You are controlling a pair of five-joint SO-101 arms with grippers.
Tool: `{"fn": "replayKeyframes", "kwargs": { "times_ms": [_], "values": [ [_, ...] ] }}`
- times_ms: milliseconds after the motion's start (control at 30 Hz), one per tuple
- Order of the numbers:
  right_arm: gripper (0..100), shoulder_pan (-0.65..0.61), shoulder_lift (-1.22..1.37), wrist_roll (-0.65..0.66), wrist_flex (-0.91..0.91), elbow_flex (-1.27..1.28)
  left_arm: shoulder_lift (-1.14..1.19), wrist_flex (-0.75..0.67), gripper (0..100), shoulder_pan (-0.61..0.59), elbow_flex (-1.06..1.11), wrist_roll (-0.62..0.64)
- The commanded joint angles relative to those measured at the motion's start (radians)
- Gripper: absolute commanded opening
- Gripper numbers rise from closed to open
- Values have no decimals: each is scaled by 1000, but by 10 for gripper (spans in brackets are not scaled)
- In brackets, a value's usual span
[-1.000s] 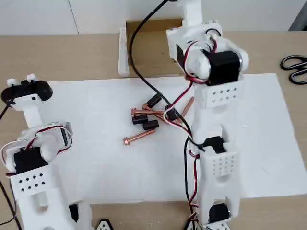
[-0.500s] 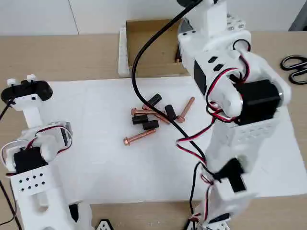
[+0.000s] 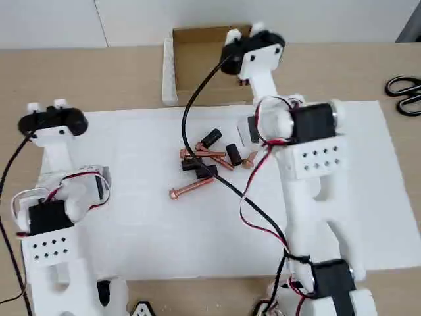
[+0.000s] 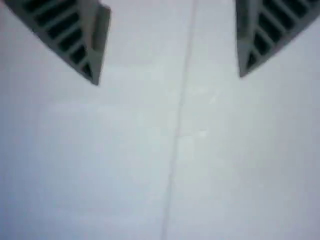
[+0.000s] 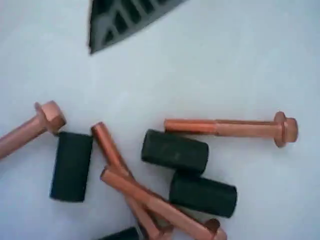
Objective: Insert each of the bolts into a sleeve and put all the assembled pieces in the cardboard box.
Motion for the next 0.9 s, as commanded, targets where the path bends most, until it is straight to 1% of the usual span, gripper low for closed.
{"fn": "replayKeyframes", "kwargs": {
  "times_ms": [0, 100, 167, 267, 367, 600, 733, 867],
  "values": [
    [188, 51, 64, 2, -87, 58, -14, -34, 173, 34, -2, 2],
    [190, 110, 157, 0, -151, 66, -18, -87, 173, 51, 28, 2],
    [193, 119, 217, -2, -163, 66, -18, -114, 173, 63, 56, 2],
    [241, 114, 305, -2, -157, 64, -18, -140, 173, 72, 88, 2],
    [273, 99, 384, -2, -157, 64, -18, -152, 173, 72, 96, 2],
    [279, 15, 481, -14, -166, 60, -18, -149, 173, 72, 94, 2],
    [277, -42, 492, -17, -243, 60, -18, -150, 173, 72, 94, 2],
    [277, -53, 493, -17, -321, 63, -18, -150, 173, 72, 96, 2]
  ]
}}
